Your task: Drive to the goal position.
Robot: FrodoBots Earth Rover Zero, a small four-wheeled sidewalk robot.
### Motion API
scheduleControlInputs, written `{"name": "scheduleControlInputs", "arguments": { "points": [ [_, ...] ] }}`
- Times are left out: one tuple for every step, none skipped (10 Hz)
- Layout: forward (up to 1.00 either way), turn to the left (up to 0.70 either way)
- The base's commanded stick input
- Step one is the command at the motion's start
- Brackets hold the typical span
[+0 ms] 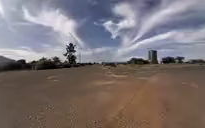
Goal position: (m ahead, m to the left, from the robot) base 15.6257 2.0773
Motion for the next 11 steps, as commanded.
{"name": "scheduleControlInputs", "arguments": {
  "points": [
    [1.0, 0.0],
    [1.0, 0.0],
    [1.0, 0.0],
    [1.0, 0.0],
    [1.0, 0.0],
    [1.0, 0.0],
    [1.0, 0.0],
    [1.0, 0.0],
    [1.0, 0.0],
    [1.0, 0.0],
    [1.0, 0.0]
  ]
}}
